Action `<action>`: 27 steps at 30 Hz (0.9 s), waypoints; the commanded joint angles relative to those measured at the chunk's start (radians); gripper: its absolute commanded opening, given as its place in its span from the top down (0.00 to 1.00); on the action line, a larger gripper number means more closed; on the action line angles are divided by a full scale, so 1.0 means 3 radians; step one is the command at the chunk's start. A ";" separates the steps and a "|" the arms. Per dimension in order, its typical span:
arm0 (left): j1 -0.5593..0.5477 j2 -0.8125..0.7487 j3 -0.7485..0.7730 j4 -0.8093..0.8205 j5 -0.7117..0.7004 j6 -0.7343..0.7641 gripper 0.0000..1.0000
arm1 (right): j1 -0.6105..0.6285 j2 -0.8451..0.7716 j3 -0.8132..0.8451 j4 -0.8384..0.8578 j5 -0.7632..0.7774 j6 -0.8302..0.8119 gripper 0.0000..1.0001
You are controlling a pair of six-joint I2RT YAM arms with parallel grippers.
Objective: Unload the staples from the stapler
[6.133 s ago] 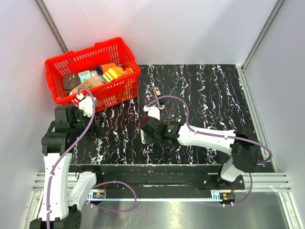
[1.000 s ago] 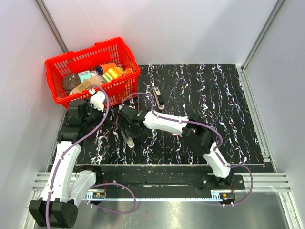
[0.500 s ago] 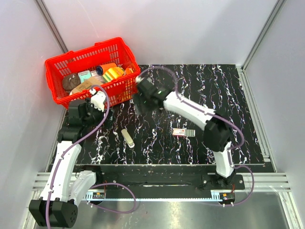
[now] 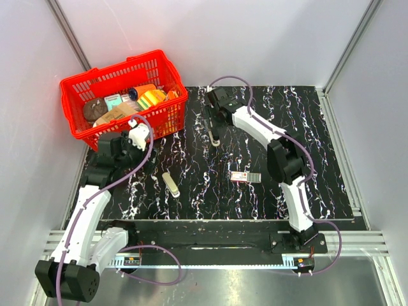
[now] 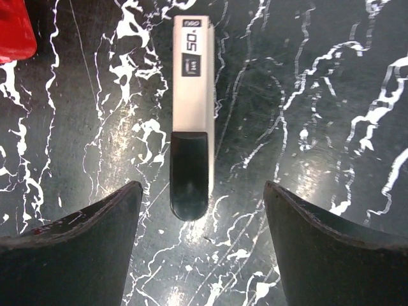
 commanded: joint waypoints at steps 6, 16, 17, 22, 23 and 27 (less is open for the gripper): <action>-0.0017 0.0054 -0.0026 0.0163 -0.0059 0.0066 0.03 | 0.0026 0.0301 0.0280 0.0178 -0.0243 -0.0017 0.26; -0.0068 0.0115 -0.0046 0.0168 -0.0166 0.0122 0.02 | 0.0016 0.0470 0.0296 0.0219 -0.0181 0.0025 0.52; -0.0098 0.0126 -0.0056 0.0199 -0.0217 0.0087 0.03 | 0.0021 0.0465 0.0286 0.0219 -0.0181 0.0024 0.55; -0.0486 0.0156 -0.0026 0.0229 -0.0580 0.0015 0.02 | 0.0016 0.0323 0.0235 0.0219 -0.0181 0.0121 0.86; -0.0573 0.0177 -0.0016 0.0235 -0.0621 0.0000 0.02 | 0.0021 0.0261 0.0189 0.0229 -0.0192 0.0182 0.92; -0.0890 0.0355 0.0005 0.0316 -0.0703 0.0000 0.01 | 0.0016 -0.0290 -0.0362 0.0443 -0.0294 0.0479 1.00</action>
